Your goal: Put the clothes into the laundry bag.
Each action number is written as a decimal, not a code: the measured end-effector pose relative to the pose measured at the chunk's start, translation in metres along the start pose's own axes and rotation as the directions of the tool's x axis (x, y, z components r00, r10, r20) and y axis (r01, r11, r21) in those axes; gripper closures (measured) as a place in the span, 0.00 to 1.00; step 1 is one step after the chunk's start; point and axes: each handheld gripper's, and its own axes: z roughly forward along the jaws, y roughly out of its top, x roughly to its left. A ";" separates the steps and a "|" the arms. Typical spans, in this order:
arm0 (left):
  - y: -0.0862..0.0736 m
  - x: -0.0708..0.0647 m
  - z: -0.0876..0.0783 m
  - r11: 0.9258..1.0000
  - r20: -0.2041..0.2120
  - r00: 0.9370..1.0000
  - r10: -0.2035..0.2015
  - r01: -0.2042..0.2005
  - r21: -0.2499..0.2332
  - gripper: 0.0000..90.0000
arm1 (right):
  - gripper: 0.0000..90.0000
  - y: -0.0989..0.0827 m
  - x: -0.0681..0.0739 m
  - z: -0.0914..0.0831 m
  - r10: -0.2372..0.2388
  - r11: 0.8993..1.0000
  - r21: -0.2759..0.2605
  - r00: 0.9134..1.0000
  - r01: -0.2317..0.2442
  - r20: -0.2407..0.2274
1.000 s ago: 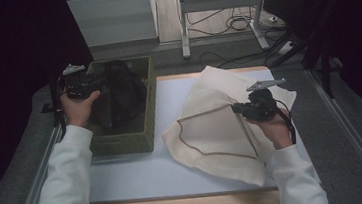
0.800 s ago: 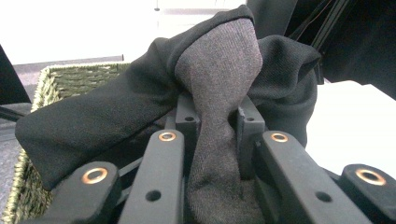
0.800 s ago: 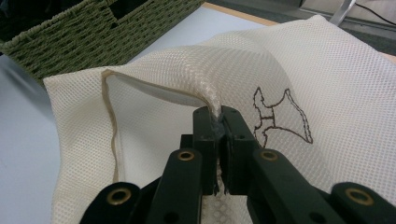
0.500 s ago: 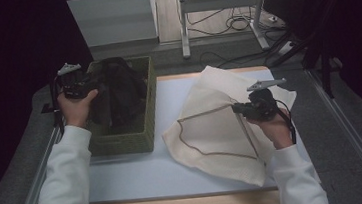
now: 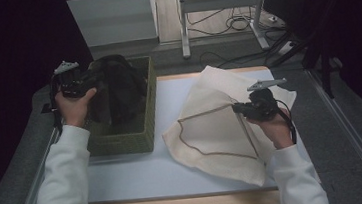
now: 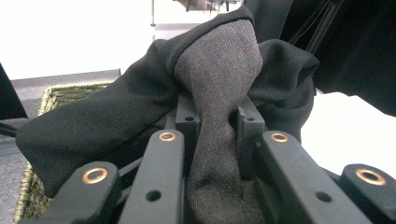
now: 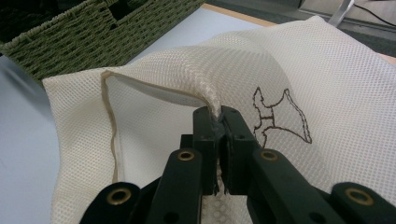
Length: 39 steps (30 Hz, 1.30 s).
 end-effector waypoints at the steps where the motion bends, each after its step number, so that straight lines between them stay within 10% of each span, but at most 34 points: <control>1: 0.000 0.000 0.000 1.000 0.000 1.000 0.000 0.000 -0.002 0.86 | 0.95 0.000 0.000 0.000 0.000 1.000 0.000 1.000 0.000 0.000; 39: 0.010 -0.009 -0.017 0.998 0.033 0.999 0.005 -0.003 -0.060 0.86 | 0.95 0.000 -0.001 0.000 0.000 1.000 -0.004 1.000 0.000 -0.001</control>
